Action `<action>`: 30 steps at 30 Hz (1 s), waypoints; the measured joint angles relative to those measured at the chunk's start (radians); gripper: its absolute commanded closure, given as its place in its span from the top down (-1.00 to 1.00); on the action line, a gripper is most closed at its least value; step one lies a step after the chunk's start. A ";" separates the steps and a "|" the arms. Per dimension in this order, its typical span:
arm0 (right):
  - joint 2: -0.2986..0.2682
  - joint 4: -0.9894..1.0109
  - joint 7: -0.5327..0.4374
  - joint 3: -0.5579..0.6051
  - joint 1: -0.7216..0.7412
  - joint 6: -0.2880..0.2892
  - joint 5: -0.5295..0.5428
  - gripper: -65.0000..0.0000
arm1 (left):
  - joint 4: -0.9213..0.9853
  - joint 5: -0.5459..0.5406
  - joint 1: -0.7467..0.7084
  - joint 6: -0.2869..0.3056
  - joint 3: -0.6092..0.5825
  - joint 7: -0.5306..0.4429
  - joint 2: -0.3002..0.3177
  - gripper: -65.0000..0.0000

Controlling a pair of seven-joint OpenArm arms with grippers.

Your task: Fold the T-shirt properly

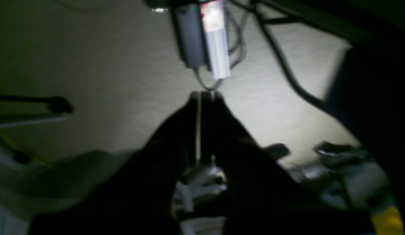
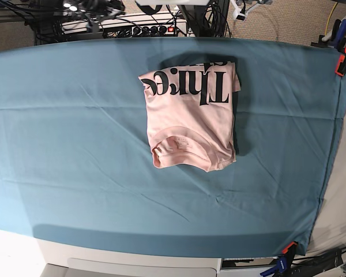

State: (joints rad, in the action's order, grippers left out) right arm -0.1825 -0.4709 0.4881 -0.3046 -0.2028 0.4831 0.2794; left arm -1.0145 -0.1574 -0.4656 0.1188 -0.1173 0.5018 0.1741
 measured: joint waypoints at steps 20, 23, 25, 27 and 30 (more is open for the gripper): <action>0.031 -0.001 -0.153 -0.001 0.040 -0.173 -0.280 -0.25 | 0.473 0.024 0.263 -0.082 -0.005 -0.187 -0.086 -1.00; 0.030 0.009 -0.155 -0.001 0.051 -0.177 -0.280 -0.25 | 0.533 0.025 0.312 -0.082 -0.005 -0.209 -0.117 -1.00; 0.030 0.035 -0.164 0.008 0.073 -0.178 -0.280 -0.25 | 0.569 0.025 0.348 -0.081 -0.005 -0.227 -0.138 -1.00; 0.030 0.068 -0.182 0.044 0.101 -0.177 -0.282 -0.25 | 0.600 0.046 0.381 -0.081 -0.006 -0.221 -0.146 -1.00; 0.037 0.114 -0.222 0.126 0.140 -0.204 -0.332 -0.25 | 0.635 0.040 0.401 -0.084 -0.006 -0.224 -0.152 -1.00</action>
State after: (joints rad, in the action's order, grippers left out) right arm -0.1455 -0.3573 0.2657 -0.1783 -0.0628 0.2794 -0.0525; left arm -0.3798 -0.1173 -0.0647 0.0353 -0.1230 0.2775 0.0219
